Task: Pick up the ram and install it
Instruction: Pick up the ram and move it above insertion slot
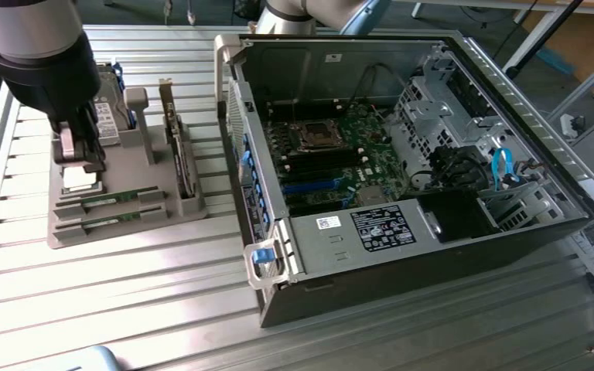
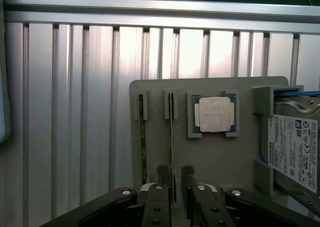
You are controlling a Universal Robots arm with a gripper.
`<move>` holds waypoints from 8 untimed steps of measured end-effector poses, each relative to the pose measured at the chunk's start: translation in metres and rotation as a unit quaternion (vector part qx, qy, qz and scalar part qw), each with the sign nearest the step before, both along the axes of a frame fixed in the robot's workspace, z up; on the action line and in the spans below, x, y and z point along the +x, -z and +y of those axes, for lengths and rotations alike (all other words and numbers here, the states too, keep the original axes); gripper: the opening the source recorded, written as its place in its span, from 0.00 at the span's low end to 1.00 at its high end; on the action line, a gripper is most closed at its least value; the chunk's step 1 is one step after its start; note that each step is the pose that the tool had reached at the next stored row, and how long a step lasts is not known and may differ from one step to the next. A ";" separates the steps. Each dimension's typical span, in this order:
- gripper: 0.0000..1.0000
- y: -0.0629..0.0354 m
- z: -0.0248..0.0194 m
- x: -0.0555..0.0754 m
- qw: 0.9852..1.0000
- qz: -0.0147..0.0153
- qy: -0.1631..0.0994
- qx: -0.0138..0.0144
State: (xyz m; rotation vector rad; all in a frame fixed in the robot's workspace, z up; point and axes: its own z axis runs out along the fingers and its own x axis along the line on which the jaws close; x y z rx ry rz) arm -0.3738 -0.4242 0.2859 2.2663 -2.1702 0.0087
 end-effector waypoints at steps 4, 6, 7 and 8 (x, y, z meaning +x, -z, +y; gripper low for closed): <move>0.24 0.0039 0.0000 0.000 1.000 0.000 0.000 0.000; 0.24 0.0059 0.0000 0.000 1.000 0.000 0.000 0.000; 0.24 0.0072 0.0000 0.000 1.000 0.000 0.000 0.000; 0.24 0.0084 0.0000 0.000 1.000 0.000 0.000 0.000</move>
